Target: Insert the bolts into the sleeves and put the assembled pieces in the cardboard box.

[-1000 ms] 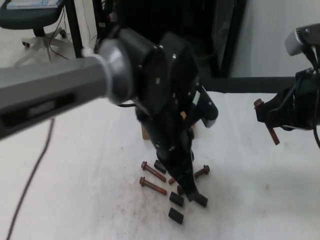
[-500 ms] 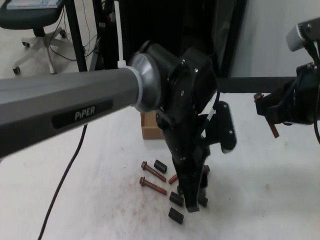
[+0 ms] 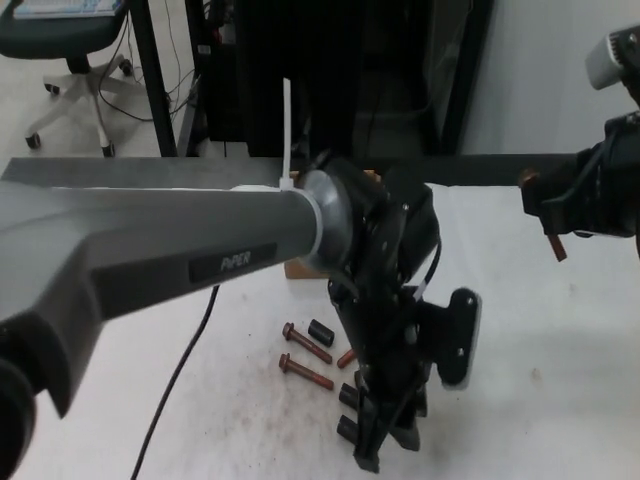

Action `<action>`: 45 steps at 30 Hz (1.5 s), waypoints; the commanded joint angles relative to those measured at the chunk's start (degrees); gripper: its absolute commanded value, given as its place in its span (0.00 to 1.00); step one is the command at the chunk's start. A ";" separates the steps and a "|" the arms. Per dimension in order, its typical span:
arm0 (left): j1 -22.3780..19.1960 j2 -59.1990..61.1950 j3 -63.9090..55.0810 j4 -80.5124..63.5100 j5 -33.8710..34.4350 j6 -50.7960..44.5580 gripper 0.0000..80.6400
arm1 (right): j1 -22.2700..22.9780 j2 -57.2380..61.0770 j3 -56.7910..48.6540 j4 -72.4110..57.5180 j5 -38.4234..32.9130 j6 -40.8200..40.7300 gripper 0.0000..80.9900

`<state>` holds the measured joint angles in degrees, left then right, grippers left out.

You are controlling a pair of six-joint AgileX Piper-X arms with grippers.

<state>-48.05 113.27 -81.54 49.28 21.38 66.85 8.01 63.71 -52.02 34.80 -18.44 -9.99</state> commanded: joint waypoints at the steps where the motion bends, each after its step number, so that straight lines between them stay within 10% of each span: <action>1: 1.24 0.19 -0.52 -0.37 -1.97 2.60 0.41 | -0.09 -0.78 -0.19 -0.66 -0.30 -0.31 0.01; 45: 3.22 5.95 -8.38 3.89 -3.70 2.57 0.41 | 0.03 -0.78 -0.19 -0.80 -0.30 -0.31 0.01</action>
<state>-44.83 119.42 -89.52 52.98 17.77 69.39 8.01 63.71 -51.95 34.80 -18.39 -9.99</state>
